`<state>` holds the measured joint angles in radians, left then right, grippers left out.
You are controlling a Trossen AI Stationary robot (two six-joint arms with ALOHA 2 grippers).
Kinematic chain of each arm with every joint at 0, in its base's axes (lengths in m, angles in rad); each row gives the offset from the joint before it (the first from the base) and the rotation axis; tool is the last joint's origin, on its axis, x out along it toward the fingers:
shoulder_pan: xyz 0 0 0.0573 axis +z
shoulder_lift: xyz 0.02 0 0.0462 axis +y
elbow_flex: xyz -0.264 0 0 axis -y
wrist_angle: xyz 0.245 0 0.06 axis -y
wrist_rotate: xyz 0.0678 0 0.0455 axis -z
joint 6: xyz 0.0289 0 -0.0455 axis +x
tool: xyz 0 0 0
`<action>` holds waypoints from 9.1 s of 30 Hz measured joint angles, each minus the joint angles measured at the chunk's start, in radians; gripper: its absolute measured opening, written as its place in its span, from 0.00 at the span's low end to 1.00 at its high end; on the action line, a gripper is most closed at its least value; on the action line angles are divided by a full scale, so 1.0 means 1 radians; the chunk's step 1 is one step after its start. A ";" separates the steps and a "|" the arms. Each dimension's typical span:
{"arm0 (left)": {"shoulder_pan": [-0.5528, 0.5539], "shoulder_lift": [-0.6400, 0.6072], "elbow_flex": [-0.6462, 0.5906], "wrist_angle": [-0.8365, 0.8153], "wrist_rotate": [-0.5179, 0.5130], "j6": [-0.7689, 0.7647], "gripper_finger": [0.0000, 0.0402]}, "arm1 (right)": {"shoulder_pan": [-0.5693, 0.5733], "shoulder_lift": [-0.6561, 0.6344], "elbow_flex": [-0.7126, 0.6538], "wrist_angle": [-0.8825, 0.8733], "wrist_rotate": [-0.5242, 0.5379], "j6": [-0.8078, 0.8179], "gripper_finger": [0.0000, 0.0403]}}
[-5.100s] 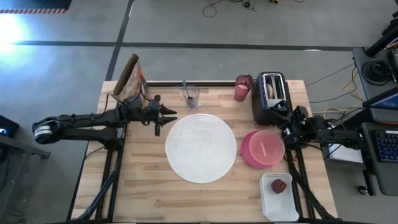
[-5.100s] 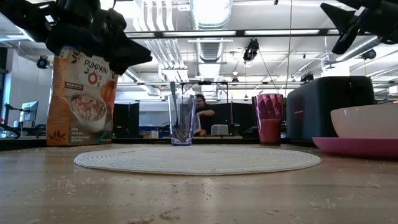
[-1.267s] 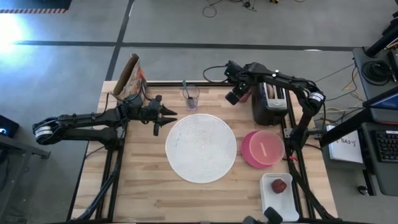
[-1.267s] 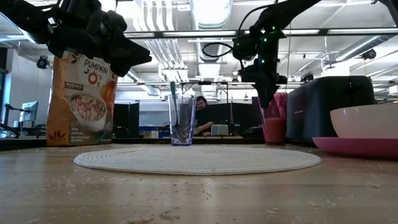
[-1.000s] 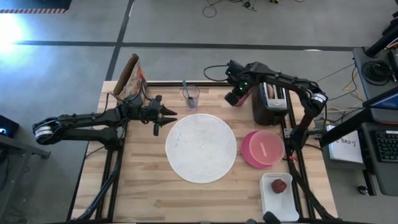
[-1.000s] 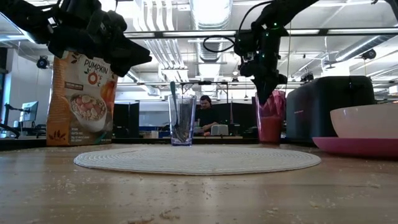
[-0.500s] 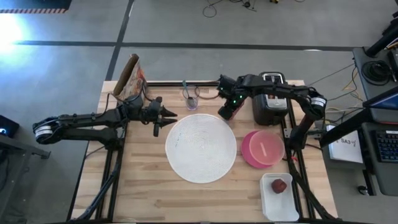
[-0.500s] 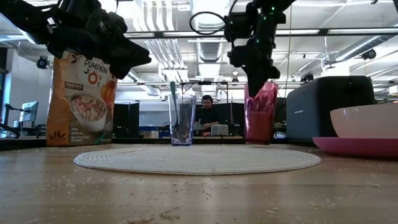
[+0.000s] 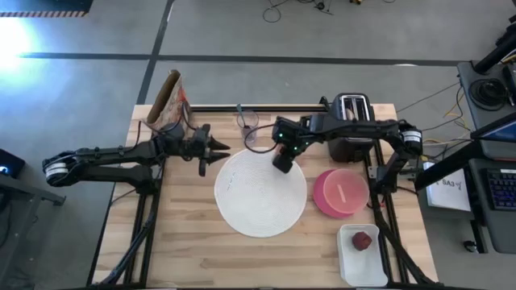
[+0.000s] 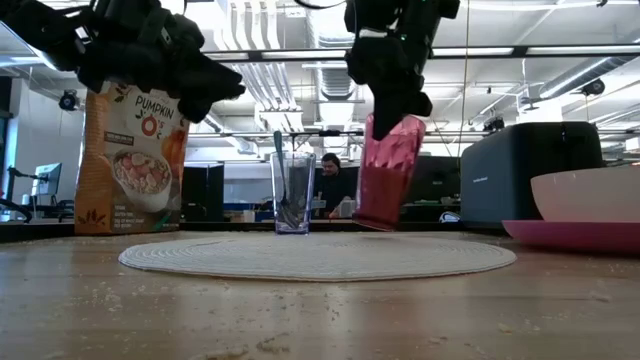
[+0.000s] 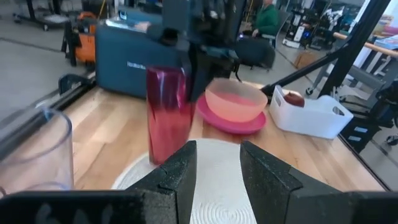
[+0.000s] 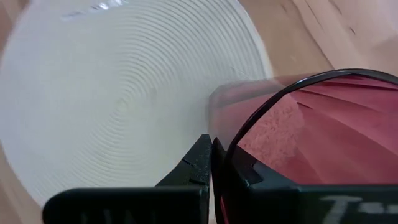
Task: Arrange a breakfast setting
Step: Put the red cup of milk on top of the white table mat, then put the orange bowl on the white table mat
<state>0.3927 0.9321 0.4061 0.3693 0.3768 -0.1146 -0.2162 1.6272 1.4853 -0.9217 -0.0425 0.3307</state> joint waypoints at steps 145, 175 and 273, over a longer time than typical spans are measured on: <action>0.000 -0.021 0.230 -0.201 0.000 0.028 0.27 | 0.092 0.094 0.367 -0.349 0.043 -0.105 0.20; 0.000 -0.023 0.229 -0.254 0.000 0.071 0.27 | 0.296 0.019 -0.085 -0.609 -0.070 0.621 0.39; 0.000 -0.124 0.804 -0.920 -0.088 0.041 0.27 | 0.502 0.540 0.481 -0.155 0.230 -0.884 0.02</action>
<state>0.3923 0.8081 1.2096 -0.5507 0.2892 -0.0735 0.2857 2.1668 1.9664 -1.0763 0.1873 -0.5530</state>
